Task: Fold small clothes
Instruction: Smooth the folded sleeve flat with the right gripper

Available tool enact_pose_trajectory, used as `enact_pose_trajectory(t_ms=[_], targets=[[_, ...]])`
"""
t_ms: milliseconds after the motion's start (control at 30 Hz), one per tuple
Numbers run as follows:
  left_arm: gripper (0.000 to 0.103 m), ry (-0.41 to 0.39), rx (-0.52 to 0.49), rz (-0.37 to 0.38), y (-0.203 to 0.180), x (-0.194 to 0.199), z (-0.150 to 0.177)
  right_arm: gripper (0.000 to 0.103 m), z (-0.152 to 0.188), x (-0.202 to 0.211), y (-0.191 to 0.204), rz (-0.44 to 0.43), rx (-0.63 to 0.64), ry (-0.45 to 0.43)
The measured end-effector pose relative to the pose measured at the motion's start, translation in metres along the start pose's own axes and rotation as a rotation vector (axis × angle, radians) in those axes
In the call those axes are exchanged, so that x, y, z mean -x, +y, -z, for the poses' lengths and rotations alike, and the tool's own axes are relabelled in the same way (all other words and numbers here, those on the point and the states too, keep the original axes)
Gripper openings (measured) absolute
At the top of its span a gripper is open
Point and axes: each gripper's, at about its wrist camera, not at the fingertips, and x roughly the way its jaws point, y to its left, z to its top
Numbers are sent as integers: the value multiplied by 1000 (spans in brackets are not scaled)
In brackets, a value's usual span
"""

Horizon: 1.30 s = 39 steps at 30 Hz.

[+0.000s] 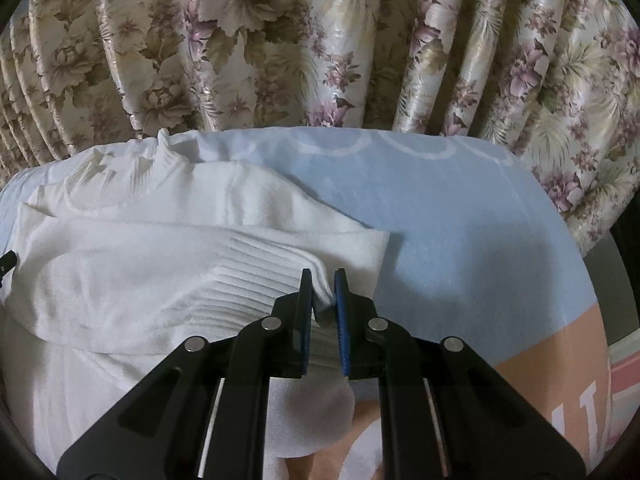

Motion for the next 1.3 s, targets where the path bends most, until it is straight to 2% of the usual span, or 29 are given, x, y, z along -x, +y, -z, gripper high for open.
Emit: enact_pose_trajectory(t_ms=[167,300,500,667,700,733,800,1100,1300], targets=[[87,-11,-26,-9,-3,1,-1,12,1,3,-9,21,3,11],[87,-35,-26,43,-2,12,2,11,2,6,-15,54,11,20],[87,-60,-22,82,-1,41,9,10,7,32,-22,34,-24,-33],[87,-85,-63,93,-6,61,19,10,15,49,-11,0,-25,-47],[87,-84,-71,92,-7,62,21,11,17,51,-8,-9,-23,-49],[87,-84,-74,91,-6,62,23,27,19,51,-4,-29,-21,-50],[87,-76,-71,93,-4,62,27,46,21,47,3,-36,-15,-48],[87,-47,-78,77,3,52,37,46,13,19,11,-22,-35,-20],[87,-32,-75,67,10,48,41,49,23,12,3,38,-24,51]])
